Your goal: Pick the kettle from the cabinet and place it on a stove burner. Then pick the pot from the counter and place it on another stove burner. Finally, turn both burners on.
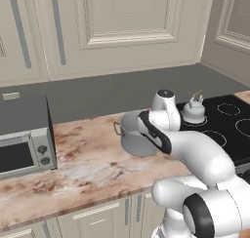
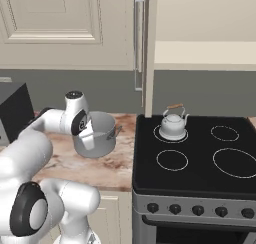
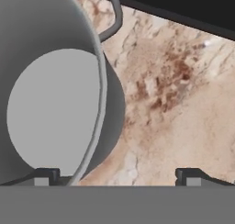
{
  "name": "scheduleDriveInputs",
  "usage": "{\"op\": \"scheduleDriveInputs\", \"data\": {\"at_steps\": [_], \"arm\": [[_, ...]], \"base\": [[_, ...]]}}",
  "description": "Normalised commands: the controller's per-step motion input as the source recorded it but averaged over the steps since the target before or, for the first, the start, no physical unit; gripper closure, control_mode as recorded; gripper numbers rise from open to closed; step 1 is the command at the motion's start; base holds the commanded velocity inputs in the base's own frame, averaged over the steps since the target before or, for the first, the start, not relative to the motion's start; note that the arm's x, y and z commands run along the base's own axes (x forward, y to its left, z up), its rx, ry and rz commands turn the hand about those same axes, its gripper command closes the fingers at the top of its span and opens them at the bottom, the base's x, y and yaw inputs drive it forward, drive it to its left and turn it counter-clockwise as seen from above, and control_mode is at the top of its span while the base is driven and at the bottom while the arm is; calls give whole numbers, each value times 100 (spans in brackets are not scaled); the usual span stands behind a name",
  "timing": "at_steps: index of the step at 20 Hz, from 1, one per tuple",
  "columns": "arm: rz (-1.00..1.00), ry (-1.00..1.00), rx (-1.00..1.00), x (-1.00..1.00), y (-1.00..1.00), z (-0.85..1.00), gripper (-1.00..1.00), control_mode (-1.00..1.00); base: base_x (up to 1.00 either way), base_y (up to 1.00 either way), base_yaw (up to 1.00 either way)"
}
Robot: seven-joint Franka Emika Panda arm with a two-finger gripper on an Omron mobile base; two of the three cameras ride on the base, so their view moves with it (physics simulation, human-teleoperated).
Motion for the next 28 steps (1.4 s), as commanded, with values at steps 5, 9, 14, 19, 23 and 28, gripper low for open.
{"op": "scheduleDriveInputs", "data": {"at_steps": [5,9,14,19,23,28], "arm": [[-1,1,0,19,0,-16,-100,-100],[-1,0,0,20,0,-16,-100,-100],[-1,1,0,24,0,-19,-100,-100],[0,0,0,16,0,-13,-100,-100],[0,0,0,9,0,-12,100,-100],[0,1,0,0,0,-8,100,-100]], "base": [[0,0,0],[0,0,0],[0,0,0],[0,0,0],[0,0,0],[0,0,0]]}}
